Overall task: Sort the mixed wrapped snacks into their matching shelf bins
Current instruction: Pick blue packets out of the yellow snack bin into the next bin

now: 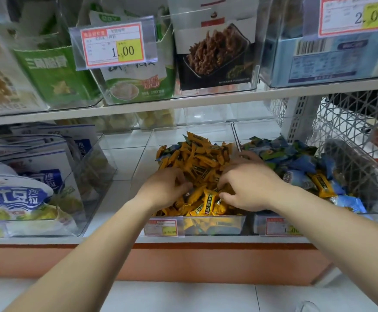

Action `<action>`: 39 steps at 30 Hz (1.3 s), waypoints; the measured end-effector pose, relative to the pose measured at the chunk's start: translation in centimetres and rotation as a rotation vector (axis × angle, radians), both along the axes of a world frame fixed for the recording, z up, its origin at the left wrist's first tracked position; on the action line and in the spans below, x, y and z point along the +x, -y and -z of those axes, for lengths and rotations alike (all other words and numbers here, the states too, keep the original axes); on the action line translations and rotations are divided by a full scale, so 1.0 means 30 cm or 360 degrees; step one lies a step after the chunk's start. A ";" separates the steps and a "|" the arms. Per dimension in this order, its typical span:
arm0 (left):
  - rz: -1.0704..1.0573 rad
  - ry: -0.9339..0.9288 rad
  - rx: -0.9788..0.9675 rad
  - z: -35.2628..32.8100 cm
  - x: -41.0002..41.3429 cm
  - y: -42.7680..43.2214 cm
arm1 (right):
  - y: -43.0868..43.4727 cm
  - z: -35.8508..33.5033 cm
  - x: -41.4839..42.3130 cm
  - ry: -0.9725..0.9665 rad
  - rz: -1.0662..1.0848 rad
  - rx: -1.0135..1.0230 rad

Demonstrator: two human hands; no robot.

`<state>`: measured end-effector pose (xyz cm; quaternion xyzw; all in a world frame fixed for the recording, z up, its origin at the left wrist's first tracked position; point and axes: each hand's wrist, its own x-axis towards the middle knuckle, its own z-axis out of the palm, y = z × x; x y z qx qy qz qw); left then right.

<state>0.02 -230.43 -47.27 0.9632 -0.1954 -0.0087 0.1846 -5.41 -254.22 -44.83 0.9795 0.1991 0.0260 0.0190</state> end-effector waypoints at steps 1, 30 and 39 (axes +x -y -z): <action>-0.0001 0.0005 -0.0019 0.007 -0.003 0.001 | 0.002 0.009 0.000 0.0039 0.0007 0.0039; -0.0552 0.0331 -0.0692 -0.078 0.127 0.061 | 0.148 -0.061 0.013 0.0513 0.0471 0.1378; -0.0458 0.0021 -0.0214 0.018 0.260 0.068 | 0.213 -0.036 0.033 0.0287 0.0745 0.0796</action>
